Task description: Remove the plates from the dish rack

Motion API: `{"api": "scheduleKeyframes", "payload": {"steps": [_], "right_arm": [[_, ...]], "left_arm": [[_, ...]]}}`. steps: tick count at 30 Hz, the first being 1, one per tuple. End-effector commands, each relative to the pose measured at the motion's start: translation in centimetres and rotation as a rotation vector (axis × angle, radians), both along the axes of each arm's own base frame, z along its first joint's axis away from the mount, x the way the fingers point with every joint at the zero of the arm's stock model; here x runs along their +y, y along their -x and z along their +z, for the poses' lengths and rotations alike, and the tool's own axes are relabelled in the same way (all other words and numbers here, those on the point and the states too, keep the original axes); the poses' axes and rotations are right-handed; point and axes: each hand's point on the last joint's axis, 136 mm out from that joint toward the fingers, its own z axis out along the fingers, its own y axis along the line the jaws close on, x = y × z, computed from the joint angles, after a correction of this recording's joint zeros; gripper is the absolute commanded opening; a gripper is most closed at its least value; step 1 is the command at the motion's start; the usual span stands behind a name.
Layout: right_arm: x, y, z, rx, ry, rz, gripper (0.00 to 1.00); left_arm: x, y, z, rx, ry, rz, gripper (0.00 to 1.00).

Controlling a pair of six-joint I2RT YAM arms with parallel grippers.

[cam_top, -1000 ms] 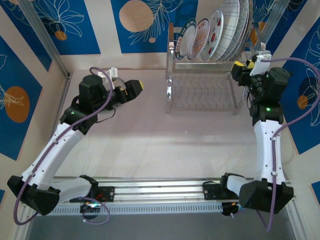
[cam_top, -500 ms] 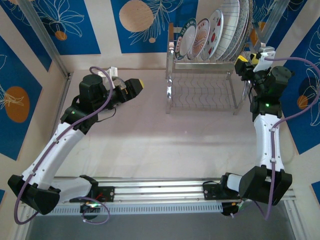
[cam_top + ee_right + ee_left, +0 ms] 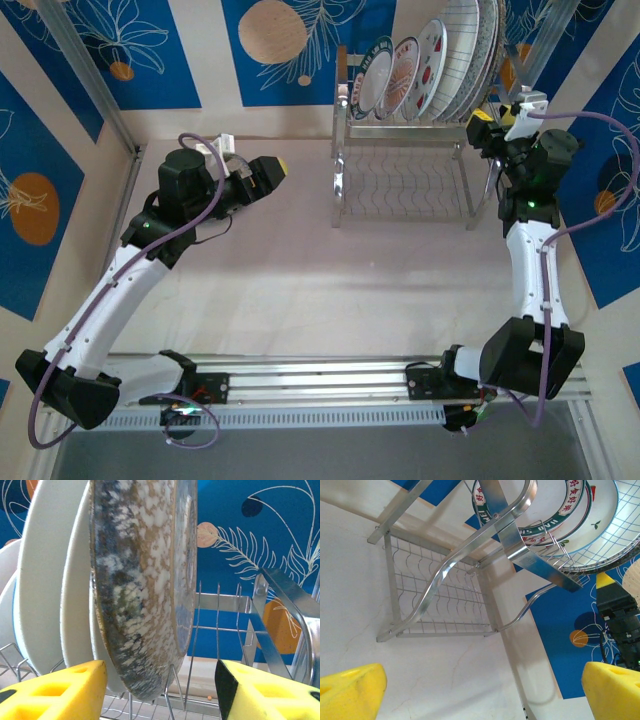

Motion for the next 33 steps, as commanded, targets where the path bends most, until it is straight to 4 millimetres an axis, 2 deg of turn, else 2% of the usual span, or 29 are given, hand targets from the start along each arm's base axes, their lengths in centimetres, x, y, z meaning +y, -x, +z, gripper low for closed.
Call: {"api": "scheduleKeyframes", "payload": {"steps": [1,12,26,33], "right_arm": [[-0.3,-0.4,1.2,-0.044,0.014,-0.033,0.61],[-0.6,-1.4,2.3,-0.061,0.011,-0.064,0.61],[-0.7,-1.3,5.7,-0.105,0.013,-0.085,0.56],[-0.5,-2.0,6.3,-0.084,0.024,-0.085,0.56]], "left_arm": [[-0.1,0.3,0.6,-0.019,0.022,0.0,1.0],[-0.1,0.5,0.7,-0.015,0.034,-0.001,1.0],[-0.1,0.5,1.0,-0.019,0.047,0.003,1.0],[-0.2,0.4,1.1,-0.017,0.055,0.001,1.0]]}}
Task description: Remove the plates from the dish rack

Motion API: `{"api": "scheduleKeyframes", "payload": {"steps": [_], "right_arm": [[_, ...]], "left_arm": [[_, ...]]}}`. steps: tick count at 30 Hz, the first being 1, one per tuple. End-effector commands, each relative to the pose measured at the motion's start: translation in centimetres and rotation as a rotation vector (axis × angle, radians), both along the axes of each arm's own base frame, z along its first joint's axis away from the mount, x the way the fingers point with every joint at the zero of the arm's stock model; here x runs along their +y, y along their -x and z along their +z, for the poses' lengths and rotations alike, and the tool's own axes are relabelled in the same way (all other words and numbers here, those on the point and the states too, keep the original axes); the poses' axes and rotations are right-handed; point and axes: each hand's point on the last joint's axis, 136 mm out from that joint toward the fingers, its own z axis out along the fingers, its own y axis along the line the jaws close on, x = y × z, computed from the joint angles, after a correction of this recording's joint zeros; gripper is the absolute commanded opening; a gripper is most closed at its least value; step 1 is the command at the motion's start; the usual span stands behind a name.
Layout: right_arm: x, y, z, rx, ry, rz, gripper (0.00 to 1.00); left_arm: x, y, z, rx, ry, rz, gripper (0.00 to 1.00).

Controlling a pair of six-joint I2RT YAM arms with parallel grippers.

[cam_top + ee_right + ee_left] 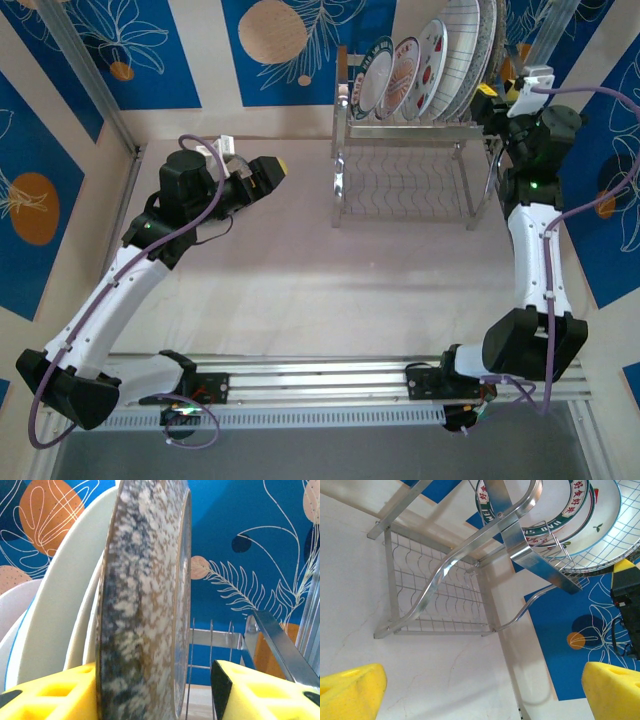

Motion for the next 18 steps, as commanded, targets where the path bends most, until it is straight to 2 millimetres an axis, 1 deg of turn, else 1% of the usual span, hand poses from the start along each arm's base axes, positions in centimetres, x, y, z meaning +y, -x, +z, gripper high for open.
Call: {"api": "scheduleKeyframes", "payload": {"steps": [1,4,12,15,18], "right_arm": [[-0.5,-0.3,1.8,-0.028,0.015,-0.04,0.55],[-0.6,-0.7,1.9,-0.019,0.012,-0.042,0.54],[-0.5,-1.3,2.1,-0.002,0.006,-0.058,0.53],[-0.4,-1.6,2.0,0.012,0.001,-0.062,0.5],[-0.8,-1.9,1.8,0.025,-0.013,-0.078,0.48]], "left_arm": [[-0.2,0.5,1.4,-0.04,0.036,-0.007,1.0],[-0.2,0.5,1.4,-0.039,0.034,-0.009,1.0],[0.0,0.7,1.1,-0.035,0.034,-0.004,1.0],[0.0,0.6,1.1,-0.034,0.036,-0.002,1.0],[-0.1,0.5,1.1,-0.034,0.039,-0.001,1.0]]}}
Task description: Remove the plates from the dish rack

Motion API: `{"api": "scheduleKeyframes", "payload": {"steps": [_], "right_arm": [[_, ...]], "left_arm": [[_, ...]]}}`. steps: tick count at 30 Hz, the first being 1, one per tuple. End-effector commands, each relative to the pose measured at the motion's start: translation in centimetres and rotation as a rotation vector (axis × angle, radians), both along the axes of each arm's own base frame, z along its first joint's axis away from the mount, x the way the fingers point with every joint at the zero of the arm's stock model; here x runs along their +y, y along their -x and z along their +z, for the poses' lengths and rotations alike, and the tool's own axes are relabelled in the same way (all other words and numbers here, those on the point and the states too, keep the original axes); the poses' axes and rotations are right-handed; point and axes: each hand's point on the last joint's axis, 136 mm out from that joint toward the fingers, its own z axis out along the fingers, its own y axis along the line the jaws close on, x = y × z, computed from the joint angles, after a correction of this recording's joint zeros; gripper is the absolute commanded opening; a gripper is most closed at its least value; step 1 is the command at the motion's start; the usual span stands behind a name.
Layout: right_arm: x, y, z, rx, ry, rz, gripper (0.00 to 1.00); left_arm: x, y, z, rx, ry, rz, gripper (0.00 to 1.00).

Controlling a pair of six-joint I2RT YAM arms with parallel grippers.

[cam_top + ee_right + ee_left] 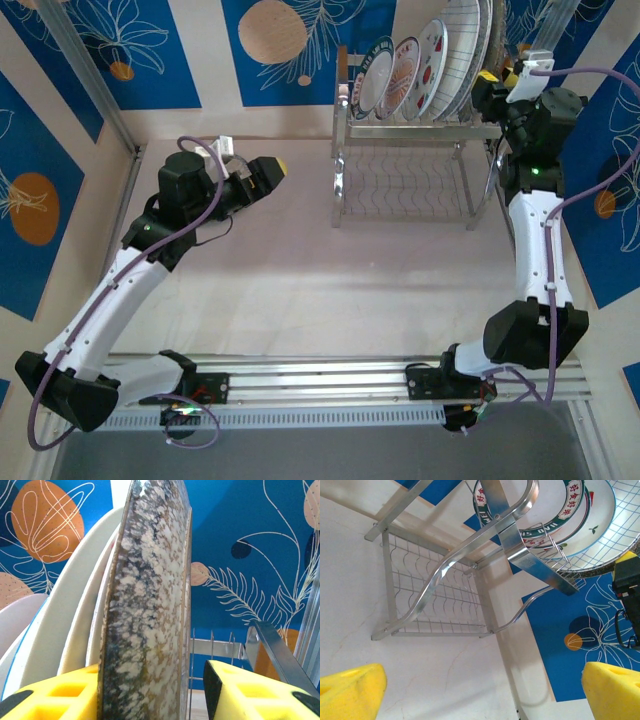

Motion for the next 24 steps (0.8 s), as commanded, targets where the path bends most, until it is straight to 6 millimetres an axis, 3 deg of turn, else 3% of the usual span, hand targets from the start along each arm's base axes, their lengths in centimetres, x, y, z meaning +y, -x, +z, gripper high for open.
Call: {"api": "scheduleKeyframes", "payload": {"steps": [1,13,24], "right_arm": [[-1.2,-0.7,0.2,0.01,-0.014,-0.062,0.47],[-1.2,-1.9,-0.6,0.069,-0.039,-0.102,0.44],[-0.7,-1.7,-1.1,0.104,-0.039,-0.177,0.26]], "left_arm": [[-0.1,0.4,0.9,-0.025,0.025,-0.003,1.0],[-0.2,0.2,1.0,-0.03,0.027,0.0,1.0],[-0.1,0.2,1.4,-0.041,0.029,0.002,1.0]]}}
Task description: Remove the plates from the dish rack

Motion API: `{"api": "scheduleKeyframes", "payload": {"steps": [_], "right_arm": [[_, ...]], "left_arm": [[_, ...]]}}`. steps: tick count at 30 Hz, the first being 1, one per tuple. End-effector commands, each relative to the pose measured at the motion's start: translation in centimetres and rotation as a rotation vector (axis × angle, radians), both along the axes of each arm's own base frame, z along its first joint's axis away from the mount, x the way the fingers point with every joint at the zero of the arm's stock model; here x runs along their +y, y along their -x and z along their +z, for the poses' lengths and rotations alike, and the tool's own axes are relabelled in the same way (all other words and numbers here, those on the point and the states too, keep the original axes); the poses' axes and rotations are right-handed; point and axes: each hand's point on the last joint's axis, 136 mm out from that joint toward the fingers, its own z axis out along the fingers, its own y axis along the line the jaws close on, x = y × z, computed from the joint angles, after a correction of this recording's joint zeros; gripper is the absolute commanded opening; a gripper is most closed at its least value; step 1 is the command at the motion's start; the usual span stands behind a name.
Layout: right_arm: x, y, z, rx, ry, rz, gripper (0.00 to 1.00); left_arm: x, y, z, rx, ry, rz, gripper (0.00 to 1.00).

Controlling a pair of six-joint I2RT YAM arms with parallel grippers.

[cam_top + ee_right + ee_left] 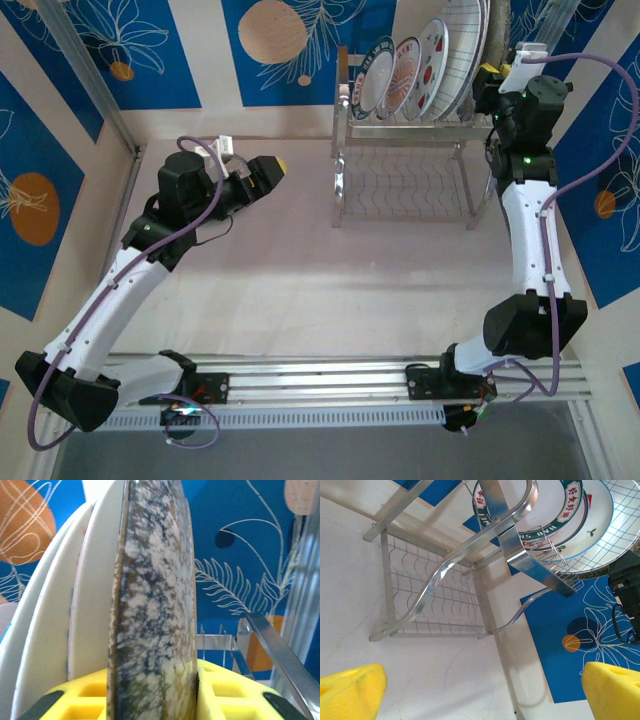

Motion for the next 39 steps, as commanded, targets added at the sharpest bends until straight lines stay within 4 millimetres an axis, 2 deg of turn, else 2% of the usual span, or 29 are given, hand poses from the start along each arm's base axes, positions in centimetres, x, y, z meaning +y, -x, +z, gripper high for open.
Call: {"api": "scheduleKeyframes", "payload": {"steps": [1,5,9,14,19,23,29,39], "right_arm": [[-0.5,0.0,-0.8,0.05,-0.007,-0.058,0.25],[-0.5,0.4,-0.8,0.06,-0.009,-0.087,0.18],[-0.4,0.7,-0.5,0.064,-0.013,-0.106,0.12],[0.1,0.8,-0.1,0.07,-0.004,-0.119,0.05],[0.1,1.0,-0.1,0.079,-0.017,-0.142,0.0],[0.2,1.2,0.4,0.073,-0.024,-0.158,0.0],[0.2,1.7,1.8,0.046,-0.022,-0.182,0.0],[0.0,2.6,5.1,0.006,0.016,-0.235,0.0]], "left_arm": [[-0.1,0.3,1.3,-0.043,0.02,0.001,1.0],[-0.1,0.3,1.7,-0.055,0.031,0.0,1.0],[-0.2,0.6,3.8,-0.12,0.054,-0.016,1.0],[-0.7,1.4,9.9,-0.303,0.106,-0.071,1.0],[-0.9,2.1,14.2,-0.426,0.133,-0.1,1.0],[-0.5,2.7,17.2,-0.513,0.151,-0.097,1.0],[-0.1,2.9,19.1,-0.562,0.169,-0.079,1.0],[0.0,2.8,18.7,-0.548,0.179,-0.066,1.0]]}}
